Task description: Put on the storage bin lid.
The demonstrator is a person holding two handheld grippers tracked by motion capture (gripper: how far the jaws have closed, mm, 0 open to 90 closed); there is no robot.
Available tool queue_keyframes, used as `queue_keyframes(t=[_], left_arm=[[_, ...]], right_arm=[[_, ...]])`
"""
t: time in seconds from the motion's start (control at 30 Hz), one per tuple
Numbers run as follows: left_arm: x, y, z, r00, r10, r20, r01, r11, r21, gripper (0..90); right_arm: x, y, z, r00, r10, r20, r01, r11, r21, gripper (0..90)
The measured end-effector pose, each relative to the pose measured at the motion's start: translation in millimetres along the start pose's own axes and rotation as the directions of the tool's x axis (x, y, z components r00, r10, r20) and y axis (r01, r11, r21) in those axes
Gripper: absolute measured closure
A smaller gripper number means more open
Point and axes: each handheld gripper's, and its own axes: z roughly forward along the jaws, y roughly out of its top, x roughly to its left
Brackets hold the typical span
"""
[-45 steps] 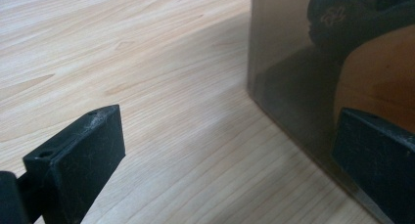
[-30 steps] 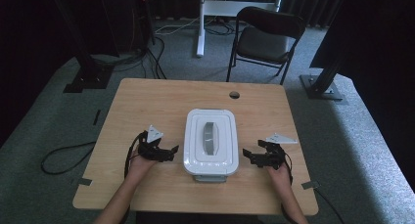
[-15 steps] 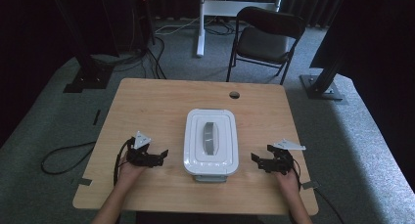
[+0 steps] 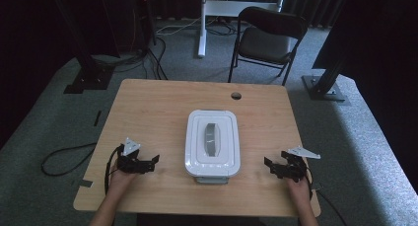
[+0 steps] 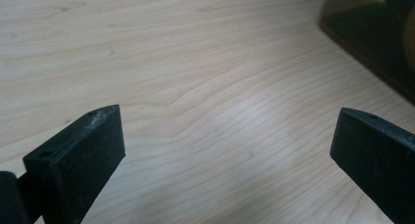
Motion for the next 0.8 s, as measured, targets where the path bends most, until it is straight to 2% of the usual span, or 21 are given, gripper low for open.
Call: queue_keyframes(t=[0.03,0.07,0.13,0.17,0.27,0.3,0.37,0.4,0.47,0.53,0.57,0.6,0.63,0.7,0.73,0.8], left_arm=[[0.0,0.0,0.0,1.0,0.0,0.0,0.0,1.0,0.0,0.2],[3.7,-1.7,-2.7,0.9999,-0.008,-0.014,0.008,1.0,0.003,0.2],[5.9,-2.8,-4.1,0.9997,-0.012,-0.019,0.012,0.9999,0.0,0.2],[8.2,-4.0,-5.5,0.9996,-0.017,-0.023,0.017,0.9999,0.003,0.2],[14.8,-9.1,-9.5,0.9989,-0.03,-0.035,0.03,0.9995,0.005,0.2],[20.3,-13.3,-12.3,0.9973,-0.044,-0.058,0.045,0.9988,0.018,0.2],[25.3,-16.6,-14.3,0.9951,-0.058,-0.08,0.061,0.9974,0.038,0.2],[29.0,-19.0,-15.5,0.9926,-0.077,-0.094,0.082,0.9955,0.048,0.2],[35.0,-22.4,-18.3,0.9888,-0.104,-0.107,0.111,0.9916,0.066,0.2],[37.1,-23.7,-19.4,0.9872,-0.112,-0.113,0.12,0.9904,0.068,0.2],[41.7,-26.6,-22.4,0.9786,-0.141,-0.15,0.154,0.9849,0.08,0.2],[44.5,-28.4,-24.5,0.9738,-0.154,-0.167,0.169,0.9823,0.081,0.2],[46.2,-29.2,-25.4,0.9698,-0.162,-0.182,0.181,0.9795,0.089,0.2],[49.3,-31.4,-27.8,0.959,-0.178,-0.221,0.202,0.9749,0.093,0.2],[50.6,-32.2,-28.8,0.9534,-0.177,-0.244,0.209,0.9715,0.111,0.2],[52.7,-35.0,-30.3,0.9442,-0.186,-0.272,0.224,0.9677,0.116,0.2]], right_arm=[[0.0,0.0,0.0,1.0,0.0,0.0,0.0,1.0,0.0,12.3],[-3.4,-1.0,-2.7,0.9993,0.004,0.036,-0.003,1.0,-0.007,12.3],[-6.3,-1.5,-4.9,0.9991,0.019,0.038,-0.019,1.0,-0.009,12.3],[-7.5,-1.9,-6.2,0.9978,0.018,0.064,-0.017,1.0,-0.012,12.4],[-10.9,-2.3,-8.9,0.9972,0.031,0.068,-0.03,0.999,-0.015,12.4],[-13.7,-2.2,-12.0,0.9949,0.04,0.093,-0.038,0.999,-0.024,12.4],[-15.8,-1.9,-14.1,0.9948,0.048,0.09,-0.046,0.999,-0.026,12.4],[-16.2,-2.1,-15.2,0.993,0.046,0.109,-0.044,0.999,-0.022,12.4],[-17.6,-3.4,-17.0,0.9911,0.048,0.124,-0.045,0.999,-0.024,12.4],[-18.5,-4.3,-17.5,0.9893,0.052,0.136,-0.05,0.999,-0.022,12.4],[-19.3,-5.7,-18.5,0.9873,0.053,0.15,-0.05,0.998,-0.023,12.4],[-20.2,-6.2,-18.5,0.9855,0.051,0.162,-0.049,0.999,-0.018,12.4],[-21.2,-6.9,-18.4,0.9814,0.058,0.183,-0.056,0.998,-0.016,12.4],[-24.0,-8.1,-18.0,0.9802,0.08,0.181,-0.078,0.997,-0.018,12.4],[-25.2,-8.9,-17.3,0.9761,0.093,0.197,-0.093,0.996,-0.009,12.4],[-28.2,-11.2,-15.6,0.97,0.12,0.211,-0.124,0.992,0.006,12.4]])
